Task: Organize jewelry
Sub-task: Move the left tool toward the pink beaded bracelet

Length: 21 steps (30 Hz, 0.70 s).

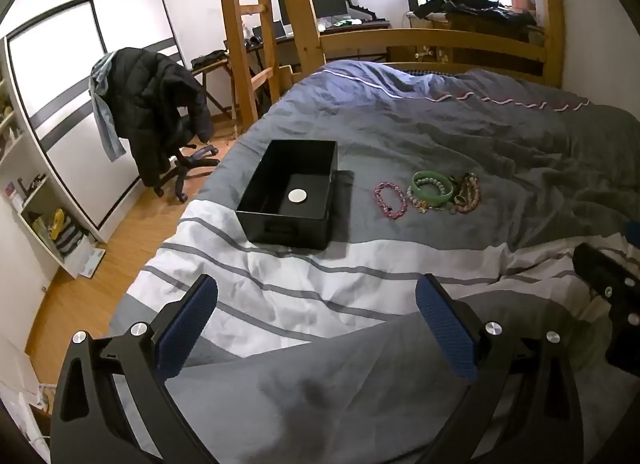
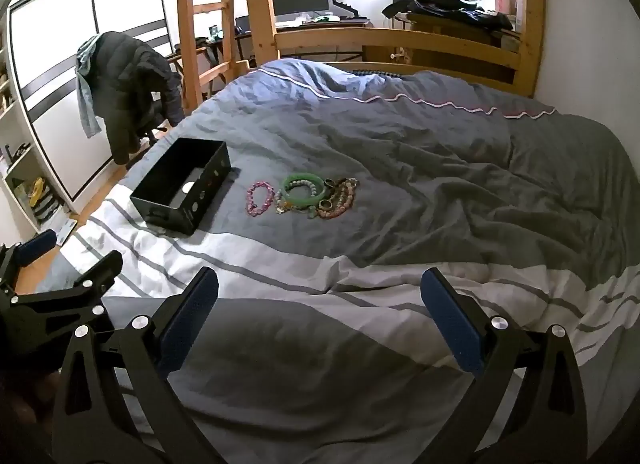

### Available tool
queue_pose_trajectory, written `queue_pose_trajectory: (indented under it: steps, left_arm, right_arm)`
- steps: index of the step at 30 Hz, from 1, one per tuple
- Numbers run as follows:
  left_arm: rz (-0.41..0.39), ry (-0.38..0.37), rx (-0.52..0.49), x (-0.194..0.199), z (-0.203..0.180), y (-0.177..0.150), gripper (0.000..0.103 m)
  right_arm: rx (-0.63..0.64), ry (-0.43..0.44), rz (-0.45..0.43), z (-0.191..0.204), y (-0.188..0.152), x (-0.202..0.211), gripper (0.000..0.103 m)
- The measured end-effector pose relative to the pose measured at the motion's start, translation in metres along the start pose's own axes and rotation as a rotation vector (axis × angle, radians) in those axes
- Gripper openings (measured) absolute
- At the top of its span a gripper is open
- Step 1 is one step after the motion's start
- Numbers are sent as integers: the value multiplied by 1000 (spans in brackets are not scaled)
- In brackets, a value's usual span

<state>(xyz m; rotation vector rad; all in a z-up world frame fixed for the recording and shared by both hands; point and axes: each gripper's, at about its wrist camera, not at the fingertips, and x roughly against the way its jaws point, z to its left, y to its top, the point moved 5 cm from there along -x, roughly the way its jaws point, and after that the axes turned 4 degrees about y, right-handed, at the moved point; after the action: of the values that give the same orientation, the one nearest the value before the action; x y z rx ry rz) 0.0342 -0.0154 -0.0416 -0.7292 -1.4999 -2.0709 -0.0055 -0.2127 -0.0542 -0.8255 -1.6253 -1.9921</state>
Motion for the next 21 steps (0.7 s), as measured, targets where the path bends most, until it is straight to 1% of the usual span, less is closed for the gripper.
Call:
queue_pose_trajectory:
  steps: [6, 9, 12, 15, 16, 17, 18, 20, 21]
  left_arm:
    - [5, -25, 5, -7, -2, 2, 98]
    - [9, -29, -4, -12, -7, 5, 98]
    - [-10, -33, -20, -17, -14, 13, 98]
    - [-15, -67, -10, -26, -19, 22, 97]
    - [-10, -86, -9, -31, -22, 25, 95]
    - [-3, -105, -13, -35, -25, 27, 88]
    - [10, -131, -21, -41, -29, 29, 85]
    - [19, -157, -39, -53, -39, 31, 84]
    - [18, -158, -50, -58, -43, 32, 83]
  right_arm:
    - [-6, -8, -3, -4, 1, -4, 100]
    - [-24, -23, -9, -10, 5, -12, 100]
    - [-52, -32, -21, -20, 12, -26, 100]
    - [-68, -34, -32, -24, 17, -38, 100]
    - [-72, -30, -29, -25, 18, -43, 100]
    - [-75, -33, -15, -26, 18, -46, 100]
    - [-81, -30, -27, -29, 21, -48, 100]
    - [-99, -26, -14, -33, 21, -57, 100]
    - [-104, -25, -4, -34, 21, -62, 100]
